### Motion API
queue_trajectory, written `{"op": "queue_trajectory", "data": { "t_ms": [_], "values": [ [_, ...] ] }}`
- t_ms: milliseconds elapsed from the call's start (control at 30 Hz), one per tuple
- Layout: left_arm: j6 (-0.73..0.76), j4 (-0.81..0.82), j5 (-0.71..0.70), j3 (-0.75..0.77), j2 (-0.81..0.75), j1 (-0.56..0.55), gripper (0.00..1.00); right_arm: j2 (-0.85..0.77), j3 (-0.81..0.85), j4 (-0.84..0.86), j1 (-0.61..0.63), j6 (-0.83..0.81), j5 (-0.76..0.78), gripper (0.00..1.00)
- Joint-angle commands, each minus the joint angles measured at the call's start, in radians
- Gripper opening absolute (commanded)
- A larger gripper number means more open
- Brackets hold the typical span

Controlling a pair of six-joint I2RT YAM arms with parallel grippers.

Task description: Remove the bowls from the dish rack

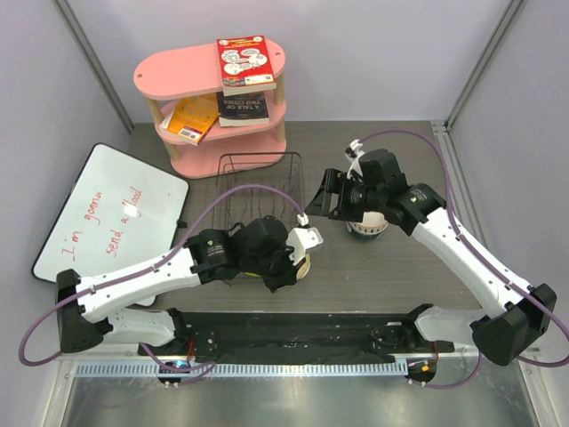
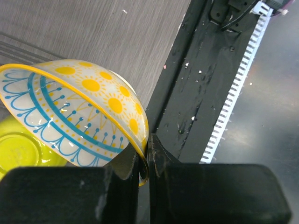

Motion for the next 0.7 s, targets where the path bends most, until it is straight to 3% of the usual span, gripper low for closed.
{"op": "queue_trajectory", "data": {
  "t_ms": [0,667],
  "values": [
    [0.039,0.077,-0.042,0.014,-0.005,-0.003,0.00,-0.002,-0.021,0.038,0.059,0.019,-0.031,0.82],
    [0.051,0.077,-0.082,0.020,0.013,-0.002,0.00,0.056,-0.098,0.098,0.190,0.039,-0.017,0.76]
  ]
}}
